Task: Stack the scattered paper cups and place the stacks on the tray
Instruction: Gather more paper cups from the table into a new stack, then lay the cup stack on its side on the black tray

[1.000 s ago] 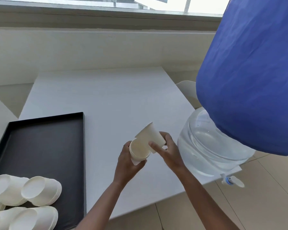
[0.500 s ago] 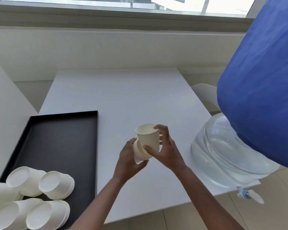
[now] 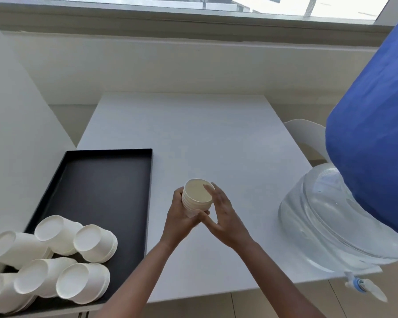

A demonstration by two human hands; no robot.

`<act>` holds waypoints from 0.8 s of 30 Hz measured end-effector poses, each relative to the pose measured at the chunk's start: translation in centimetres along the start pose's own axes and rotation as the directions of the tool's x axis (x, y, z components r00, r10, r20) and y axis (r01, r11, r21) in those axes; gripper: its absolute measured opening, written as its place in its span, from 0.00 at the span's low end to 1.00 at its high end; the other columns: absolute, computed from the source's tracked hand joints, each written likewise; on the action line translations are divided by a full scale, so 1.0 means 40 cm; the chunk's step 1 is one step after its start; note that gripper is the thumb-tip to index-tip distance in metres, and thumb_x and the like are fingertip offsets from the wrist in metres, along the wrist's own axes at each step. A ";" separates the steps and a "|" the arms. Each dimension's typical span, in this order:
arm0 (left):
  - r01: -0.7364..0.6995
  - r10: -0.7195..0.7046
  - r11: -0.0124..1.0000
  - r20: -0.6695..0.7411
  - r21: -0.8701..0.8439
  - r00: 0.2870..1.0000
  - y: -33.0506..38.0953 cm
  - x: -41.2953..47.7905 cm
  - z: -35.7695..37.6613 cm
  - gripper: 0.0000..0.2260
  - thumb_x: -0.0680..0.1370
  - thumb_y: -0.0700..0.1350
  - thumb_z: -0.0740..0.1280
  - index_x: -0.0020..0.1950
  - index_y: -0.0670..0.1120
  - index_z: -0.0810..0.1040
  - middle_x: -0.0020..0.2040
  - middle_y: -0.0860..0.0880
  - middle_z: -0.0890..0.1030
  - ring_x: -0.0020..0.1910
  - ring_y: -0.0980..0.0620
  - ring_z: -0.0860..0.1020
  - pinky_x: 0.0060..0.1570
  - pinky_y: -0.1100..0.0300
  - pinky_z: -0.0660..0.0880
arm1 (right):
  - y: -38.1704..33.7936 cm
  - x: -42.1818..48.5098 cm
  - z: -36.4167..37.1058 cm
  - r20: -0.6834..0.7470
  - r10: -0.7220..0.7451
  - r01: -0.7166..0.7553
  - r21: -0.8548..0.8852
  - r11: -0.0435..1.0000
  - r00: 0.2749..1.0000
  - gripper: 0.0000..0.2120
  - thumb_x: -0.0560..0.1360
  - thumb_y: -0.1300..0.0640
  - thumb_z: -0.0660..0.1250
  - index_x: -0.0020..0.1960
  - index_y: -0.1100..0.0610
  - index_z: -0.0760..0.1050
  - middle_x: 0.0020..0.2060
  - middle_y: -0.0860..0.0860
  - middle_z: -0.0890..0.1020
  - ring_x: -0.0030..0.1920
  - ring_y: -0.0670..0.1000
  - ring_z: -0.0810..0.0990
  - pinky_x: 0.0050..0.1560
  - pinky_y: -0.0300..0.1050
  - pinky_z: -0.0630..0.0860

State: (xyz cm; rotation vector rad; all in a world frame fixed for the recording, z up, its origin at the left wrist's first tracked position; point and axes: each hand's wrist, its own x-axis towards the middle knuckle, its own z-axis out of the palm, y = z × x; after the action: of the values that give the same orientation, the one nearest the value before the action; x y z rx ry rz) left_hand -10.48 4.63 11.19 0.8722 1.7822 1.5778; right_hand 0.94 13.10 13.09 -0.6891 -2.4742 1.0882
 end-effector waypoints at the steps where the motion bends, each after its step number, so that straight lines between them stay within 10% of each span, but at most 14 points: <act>1: 0.004 -0.004 1.000 -0.006 -0.001 1.000 -0.003 -0.002 -0.004 0.31 0.58 0.61 0.73 0.57 0.58 0.66 0.54 0.52 0.78 0.50 0.48 0.81 0.47 0.52 0.80 | -0.001 0.000 0.002 0.030 0.030 -0.030 0.012 0.999 0.999 0.30 0.76 0.45 0.61 0.73 0.44 0.51 0.74 0.46 0.54 0.71 0.37 0.50 0.68 0.39 0.56; 5: -0.019 0.023 0.999 -0.085 0.046 0.996 0.003 -0.004 -0.028 0.32 0.58 0.63 0.72 0.58 0.59 0.65 0.53 0.59 0.76 0.51 0.64 0.77 0.46 0.69 0.75 | -0.033 0.012 0.024 0.014 0.232 -0.217 0.407 0.887 0.973 0.32 0.72 0.38 0.55 0.73 0.42 0.48 0.73 0.45 0.57 0.72 0.43 0.57 0.72 0.47 0.58; 10: -0.088 0.093 0.995 -0.180 0.036 0.979 0.018 0.002 -0.065 0.36 0.60 0.57 0.73 0.63 0.50 0.63 0.53 0.64 0.74 0.53 0.64 0.75 0.52 0.68 0.73 | -0.046 0.042 0.056 0.318 0.576 -0.549 0.786 0.285 0.753 0.27 0.77 0.39 0.54 0.72 0.50 0.57 0.69 0.61 0.65 0.65 0.59 0.69 0.57 0.50 0.74; 14: -0.130 0.138 0.989 -0.115 0.071 0.984 0.023 -0.017 -0.083 0.33 0.62 0.56 0.73 0.62 0.55 0.63 0.53 0.67 0.75 0.54 0.63 0.76 0.52 0.65 0.75 | -0.065 0.055 0.074 0.642 0.397 -0.652 0.747 -0.132 0.656 0.25 0.77 0.42 0.58 0.64 0.59 0.67 0.52 0.65 0.79 0.48 0.60 0.82 0.41 0.48 0.81; 24: -0.118 0.089 0.944 0.105 0.307 0.990 0.047 -0.037 -0.200 0.29 0.66 0.53 0.72 0.60 0.66 0.60 0.58 0.67 0.70 0.58 0.71 0.70 0.54 0.78 0.66 | -0.088 0.100 0.118 0.613 0.376 -0.541 0.790 -0.288 0.695 0.29 0.70 0.48 0.66 0.67 0.59 0.66 0.45 0.62 0.77 0.31 0.58 0.82 0.31 0.43 0.80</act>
State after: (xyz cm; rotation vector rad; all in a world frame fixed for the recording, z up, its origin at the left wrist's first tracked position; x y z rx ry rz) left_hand -15.73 -1.20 14.01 1.1831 1.9812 1.3122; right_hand -5.70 10.49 13.19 -1.0069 -0.4938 2.7721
